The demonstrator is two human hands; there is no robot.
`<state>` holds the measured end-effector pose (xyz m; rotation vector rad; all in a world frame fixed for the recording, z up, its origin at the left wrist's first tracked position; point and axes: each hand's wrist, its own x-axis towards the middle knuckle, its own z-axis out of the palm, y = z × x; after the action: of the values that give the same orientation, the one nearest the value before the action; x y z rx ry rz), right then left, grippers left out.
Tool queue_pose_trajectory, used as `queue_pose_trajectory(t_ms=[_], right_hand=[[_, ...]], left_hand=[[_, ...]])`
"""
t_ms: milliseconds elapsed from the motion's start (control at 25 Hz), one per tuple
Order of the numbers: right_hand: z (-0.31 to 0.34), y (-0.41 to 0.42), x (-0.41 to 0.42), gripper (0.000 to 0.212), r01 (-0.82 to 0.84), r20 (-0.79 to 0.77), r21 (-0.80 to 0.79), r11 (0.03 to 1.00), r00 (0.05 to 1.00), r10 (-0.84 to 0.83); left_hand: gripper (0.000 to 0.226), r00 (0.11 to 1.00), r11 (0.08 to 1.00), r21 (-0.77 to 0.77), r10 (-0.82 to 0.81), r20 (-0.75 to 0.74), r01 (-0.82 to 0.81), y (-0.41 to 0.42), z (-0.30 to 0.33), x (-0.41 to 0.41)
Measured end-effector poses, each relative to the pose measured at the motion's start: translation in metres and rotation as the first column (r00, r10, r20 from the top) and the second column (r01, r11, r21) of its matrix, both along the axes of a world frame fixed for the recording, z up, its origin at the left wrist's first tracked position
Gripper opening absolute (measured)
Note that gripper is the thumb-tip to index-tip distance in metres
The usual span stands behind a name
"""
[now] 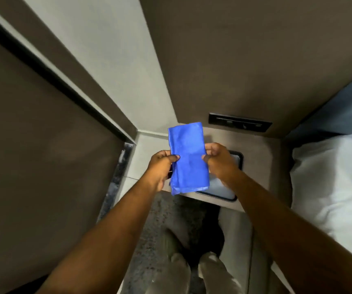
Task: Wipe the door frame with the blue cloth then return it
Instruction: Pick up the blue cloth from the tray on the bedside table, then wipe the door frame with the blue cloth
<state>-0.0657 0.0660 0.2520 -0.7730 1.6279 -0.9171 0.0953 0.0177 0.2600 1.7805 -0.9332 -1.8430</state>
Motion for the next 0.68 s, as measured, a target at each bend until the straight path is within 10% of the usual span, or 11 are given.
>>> queue_pose_trajectory(t_ms=[240,680], right_hand=[[0.111,-0.011,0.097,0.035,-0.202,0.084,-0.204,0.958,0.971,0.222],[0.307,0.081,0.387,0.029,-0.496,-0.141,-0.617,0.611,0.834,0.533]], left_hand=[[0.007,0.964,0.939,-0.217,0.253,-0.087,-0.266,0.032,0.119,0.108],[0.020,0.770,0.519,-0.619,0.592,-0.237,-0.590,0.205,0.311,0.372]])
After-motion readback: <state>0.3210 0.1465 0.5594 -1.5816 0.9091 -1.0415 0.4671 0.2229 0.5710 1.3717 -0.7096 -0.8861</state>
